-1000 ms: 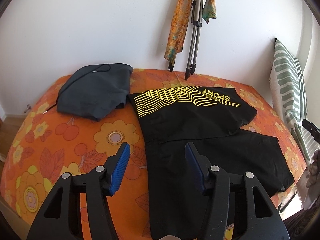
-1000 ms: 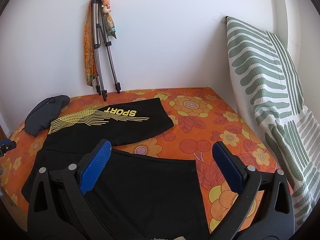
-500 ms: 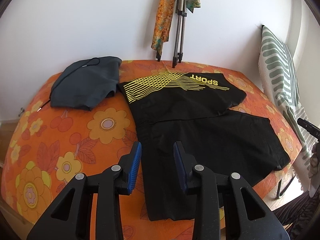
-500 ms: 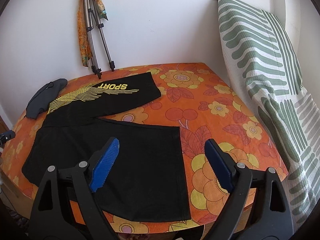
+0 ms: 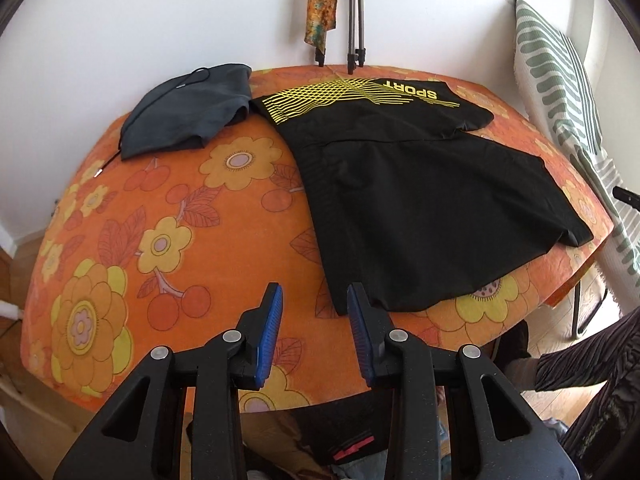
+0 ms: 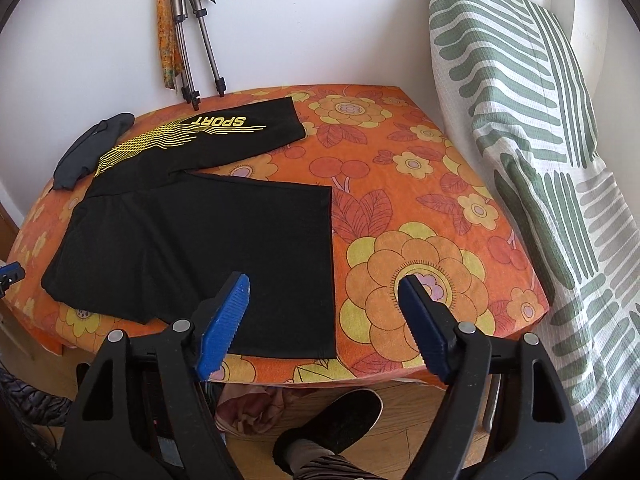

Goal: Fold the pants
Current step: 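Move both tools toward the hem ends of the black pants legs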

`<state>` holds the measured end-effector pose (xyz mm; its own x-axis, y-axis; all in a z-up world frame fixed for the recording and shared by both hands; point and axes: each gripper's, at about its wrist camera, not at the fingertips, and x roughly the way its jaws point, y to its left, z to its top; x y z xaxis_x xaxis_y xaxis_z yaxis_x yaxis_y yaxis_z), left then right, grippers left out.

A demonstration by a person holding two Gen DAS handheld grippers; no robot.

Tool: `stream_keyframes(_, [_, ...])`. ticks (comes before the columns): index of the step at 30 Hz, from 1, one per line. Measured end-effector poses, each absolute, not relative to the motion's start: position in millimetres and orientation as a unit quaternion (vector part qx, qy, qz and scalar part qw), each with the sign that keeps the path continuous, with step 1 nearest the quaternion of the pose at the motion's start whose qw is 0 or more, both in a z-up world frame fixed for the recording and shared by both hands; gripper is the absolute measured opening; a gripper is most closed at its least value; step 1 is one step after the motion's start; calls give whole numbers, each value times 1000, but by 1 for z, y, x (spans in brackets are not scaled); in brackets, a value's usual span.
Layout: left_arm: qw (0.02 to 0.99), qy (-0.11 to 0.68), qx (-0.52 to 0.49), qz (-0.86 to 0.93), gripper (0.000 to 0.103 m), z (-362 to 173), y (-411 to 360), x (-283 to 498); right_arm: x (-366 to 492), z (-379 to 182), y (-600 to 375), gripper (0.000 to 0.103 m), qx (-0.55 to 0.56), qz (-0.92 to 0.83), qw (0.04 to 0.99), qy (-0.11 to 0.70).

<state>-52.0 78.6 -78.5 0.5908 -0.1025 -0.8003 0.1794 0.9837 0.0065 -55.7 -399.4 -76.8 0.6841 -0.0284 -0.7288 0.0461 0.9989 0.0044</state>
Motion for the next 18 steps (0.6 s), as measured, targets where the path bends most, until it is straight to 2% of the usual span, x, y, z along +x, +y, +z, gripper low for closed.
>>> stream_keyframes(2, [888,447,64,-87,31,-83,72,-56,-61,-78,-406,77,7,-22,913,408])
stream_keyframes(4, [884,451,74,-94,25,-87,67,-58,-65,-79,-409,73,-8,-23,908,417])
stream_keyframes(18, [870,465,120,-109,21,-104,41,-52,-68,-108,-321,67,-113,127,883,438])
